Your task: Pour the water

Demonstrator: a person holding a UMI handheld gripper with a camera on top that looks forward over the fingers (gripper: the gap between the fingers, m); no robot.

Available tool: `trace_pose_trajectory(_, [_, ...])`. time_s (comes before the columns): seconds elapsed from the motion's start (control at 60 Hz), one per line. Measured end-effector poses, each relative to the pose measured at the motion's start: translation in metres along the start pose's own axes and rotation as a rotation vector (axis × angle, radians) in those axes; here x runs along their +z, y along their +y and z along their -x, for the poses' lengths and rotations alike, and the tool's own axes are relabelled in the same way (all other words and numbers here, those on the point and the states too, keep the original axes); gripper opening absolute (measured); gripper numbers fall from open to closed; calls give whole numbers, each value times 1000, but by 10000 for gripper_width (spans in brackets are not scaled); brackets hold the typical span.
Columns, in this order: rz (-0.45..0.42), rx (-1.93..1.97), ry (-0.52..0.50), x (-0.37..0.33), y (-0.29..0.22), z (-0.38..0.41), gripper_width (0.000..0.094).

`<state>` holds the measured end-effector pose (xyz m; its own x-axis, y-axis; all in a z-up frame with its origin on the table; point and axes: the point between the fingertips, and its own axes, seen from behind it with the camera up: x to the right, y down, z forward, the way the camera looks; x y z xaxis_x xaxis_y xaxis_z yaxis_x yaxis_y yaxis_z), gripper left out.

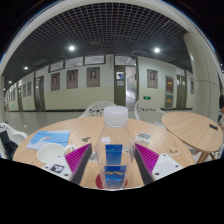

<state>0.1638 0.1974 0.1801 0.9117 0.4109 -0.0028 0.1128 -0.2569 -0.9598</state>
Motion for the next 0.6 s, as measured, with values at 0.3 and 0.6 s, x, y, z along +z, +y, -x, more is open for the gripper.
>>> trace_pose_trajectory(0.3, [8,14,-16,-61,-25,2,846])
trace_pose_trajectory(0.6, [110,100,-147,-106,-15,45,845])
